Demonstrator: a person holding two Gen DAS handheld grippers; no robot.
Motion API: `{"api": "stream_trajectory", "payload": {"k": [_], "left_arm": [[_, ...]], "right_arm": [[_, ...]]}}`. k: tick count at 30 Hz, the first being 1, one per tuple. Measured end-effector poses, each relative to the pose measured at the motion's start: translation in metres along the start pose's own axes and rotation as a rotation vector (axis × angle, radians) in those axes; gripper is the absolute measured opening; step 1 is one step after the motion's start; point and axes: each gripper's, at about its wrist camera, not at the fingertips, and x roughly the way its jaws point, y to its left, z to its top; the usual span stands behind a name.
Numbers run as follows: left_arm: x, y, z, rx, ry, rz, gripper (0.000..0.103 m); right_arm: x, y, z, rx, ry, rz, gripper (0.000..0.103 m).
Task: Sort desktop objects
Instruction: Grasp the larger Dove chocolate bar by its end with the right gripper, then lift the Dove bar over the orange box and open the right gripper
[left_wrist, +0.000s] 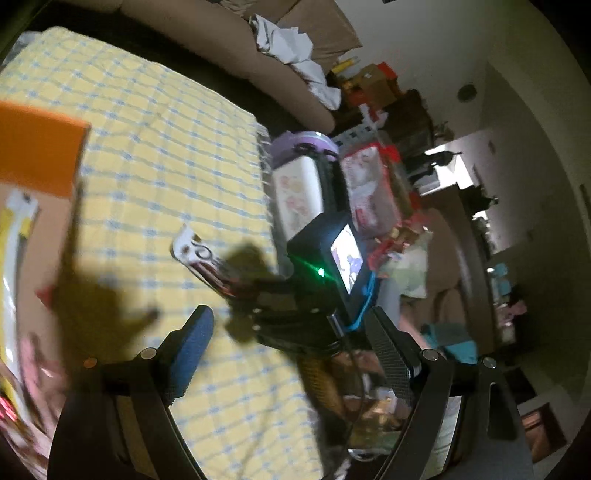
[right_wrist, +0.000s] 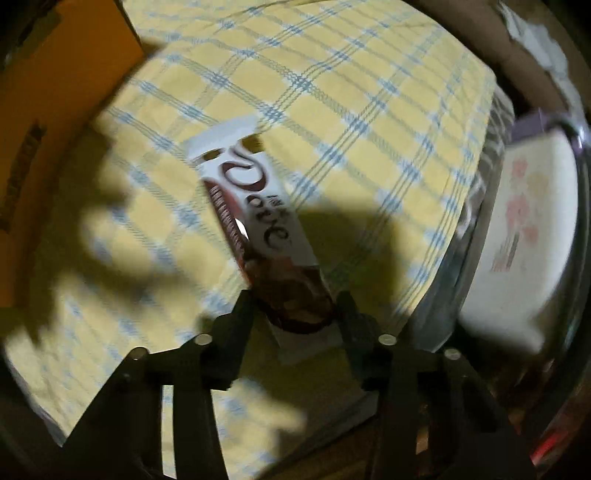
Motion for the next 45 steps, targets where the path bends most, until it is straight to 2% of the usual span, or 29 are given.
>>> {"api": "stream_trajectory", "payload": {"k": [1,2,7,9,10,11,13,14,17,19,20,22,23,24,27,29,32,33,35,36,38,40,45], "left_arm": [[0.001,-0.003,-0.008,-0.001,0.001,-0.026,0.085],[0.003,-0.005,-0.016,-0.007,0.001,-0.044,0.086],[0.013,0.0,-0.051,-0.093,-0.013,-0.078,0.086],[0.015,0.004,-0.06,-0.123,0.0,-0.087,0.086],[0.014,0.004,-0.063,-0.13,-0.002,-0.078,0.086],[0.01,0.004,-0.063,-0.133,-0.013,-0.076,0.086],[0.001,0.004,-0.061,-0.131,-0.038,-0.088,0.086],[-0.003,0.004,-0.058,-0.128,-0.048,-0.086,0.086],[-0.011,0.004,-0.045,-0.117,-0.066,-0.071,0.086],[-0.011,0.004,-0.036,-0.105,-0.063,-0.074,0.086],[-0.01,0.004,-0.033,-0.099,-0.059,-0.078,0.086],[-0.008,0.005,-0.029,-0.095,-0.057,-0.086,0.086],[-0.006,0.007,-0.029,-0.099,-0.055,-0.091,0.088],[-0.004,0.009,-0.029,-0.109,-0.056,-0.101,0.089],[0.007,0.015,-0.035,-0.145,-0.048,-0.119,0.089],[0.016,0.014,-0.044,-0.143,-0.029,-0.117,0.089],[0.028,0.014,-0.059,-0.154,-0.01,-0.121,0.089],[0.032,0.015,-0.063,-0.165,-0.01,-0.119,0.097],[0.036,0.021,-0.072,-0.19,-0.031,-0.09,0.102],[0.039,0.024,-0.075,-0.199,-0.027,-0.065,0.102],[0.045,0.026,-0.082,-0.209,-0.013,-0.069,0.102],[0.045,0.028,-0.087,-0.216,-0.026,-0.054,0.102],[0.046,0.04,-0.102,-0.249,-0.039,-0.058,0.102]], "right_arm": [[-0.005,0.001,-0.008,0.053,-0.022,0.024,0.012],[-0.008,0.002,-0.016,0.096,-0.037,0.051,0.005],[-0.009,0.03,-0.056,0.175,-0.074,0.131,0.006],[-0.017,0.036,-0.062,0.167,-0.144,0.103,0.009],[-0.024,0.033,-0.062,0.172,-0.181,0.075,0.019],[-0.028,0.028,-0.059,0.182,-0.204,0.055,0.036],[-0.035,0.015,-0.049,0.185,-0.23,0.022,0.059],[-0.034,0.008,-0.041,0.177,-0.226,0.011,0.061],[-0.022,-0.002,-0.023,0.11,-0.179,-0.056,0.061],[0.0,0.004,-0.015,0.076,-0.104,-0.081,0.061],[0.009,0.005,-0.013,0.067,-0.075,-0.068,0.06],[0.008,0.003,-0.013,0.069,-0.086,-0.038,0.059],[0.008,0.002,-0.015,0.08,-0.09,-0.01,0.05],[0.006,0.002,-0.018,0.093,-0.099,0.017,0.049],[0.001,0.009,-0.031,0.135,-0.111,0.026,0.045],[-0.006,0.012,-0.044,0.183,-0.124,0.067,0.041],[-0.021,0.021,-0.07,0.241,-0.164,0.16,0.04],[-0.024,0.025,-0.078,0.253,-0.169,0.187,0.039],[-0.034,0.036,-0.098,0.282,-0.182,0.23,0.039],[-0.035,0.039,-0.101,0.28,-0.18,0.234,0.039],[-0.037,0.058,-0.118,0.275,-0.181,0.234,0.039],[-0.03,0.055,-0.12,0.292,-0.184,0.24,0.039],[-0.025,0.06,-0.158,0.36,-0.255,0.261,0.039]]}}
